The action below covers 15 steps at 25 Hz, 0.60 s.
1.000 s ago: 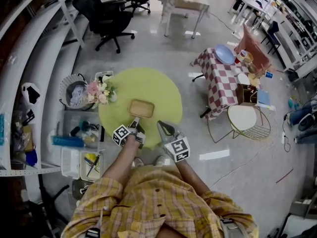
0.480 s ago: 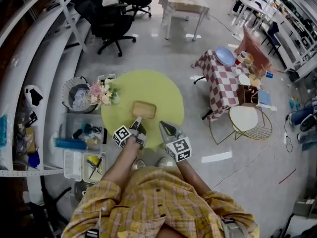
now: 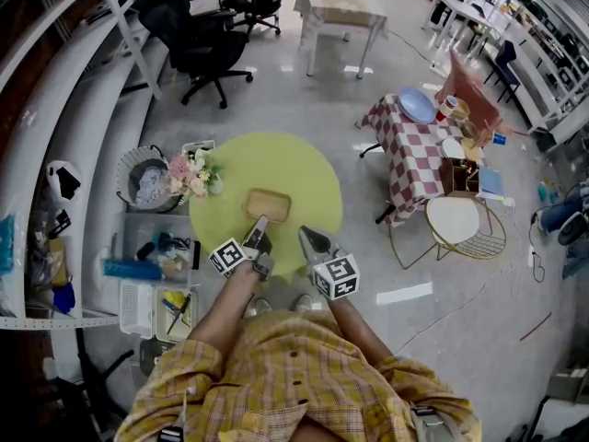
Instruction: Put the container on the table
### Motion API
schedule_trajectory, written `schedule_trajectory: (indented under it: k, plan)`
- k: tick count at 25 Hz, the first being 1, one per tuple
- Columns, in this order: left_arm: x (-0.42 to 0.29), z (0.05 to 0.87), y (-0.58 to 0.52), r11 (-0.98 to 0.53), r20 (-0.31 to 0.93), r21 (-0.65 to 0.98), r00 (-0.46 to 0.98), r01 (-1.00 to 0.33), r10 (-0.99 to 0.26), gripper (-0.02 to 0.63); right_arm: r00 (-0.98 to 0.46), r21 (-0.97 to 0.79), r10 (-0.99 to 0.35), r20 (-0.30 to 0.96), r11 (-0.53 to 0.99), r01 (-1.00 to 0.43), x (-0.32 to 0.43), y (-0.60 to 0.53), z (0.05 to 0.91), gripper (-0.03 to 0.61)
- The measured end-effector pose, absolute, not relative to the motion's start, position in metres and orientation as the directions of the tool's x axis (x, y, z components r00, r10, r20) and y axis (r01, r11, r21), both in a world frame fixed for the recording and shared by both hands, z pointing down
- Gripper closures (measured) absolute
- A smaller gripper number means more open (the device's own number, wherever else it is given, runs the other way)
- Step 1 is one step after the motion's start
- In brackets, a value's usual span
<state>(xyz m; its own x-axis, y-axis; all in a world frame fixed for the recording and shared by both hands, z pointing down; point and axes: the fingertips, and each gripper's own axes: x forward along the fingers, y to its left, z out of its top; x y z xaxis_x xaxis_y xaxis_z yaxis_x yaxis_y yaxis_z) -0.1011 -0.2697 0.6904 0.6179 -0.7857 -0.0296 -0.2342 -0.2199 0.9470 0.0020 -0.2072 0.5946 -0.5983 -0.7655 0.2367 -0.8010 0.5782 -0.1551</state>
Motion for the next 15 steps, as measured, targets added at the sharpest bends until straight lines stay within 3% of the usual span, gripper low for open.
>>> schedule_trajectory:
  k: [15]
  plan:
    - [-0.098,0.645,-0.252,-0.436,-0.074,0.815,0.678,-0.382,-0.731,0.609,-0.604,-0.137,-0.763,0.232,0.589,-0.797,-0.006,-0.202,0.593,0.58]
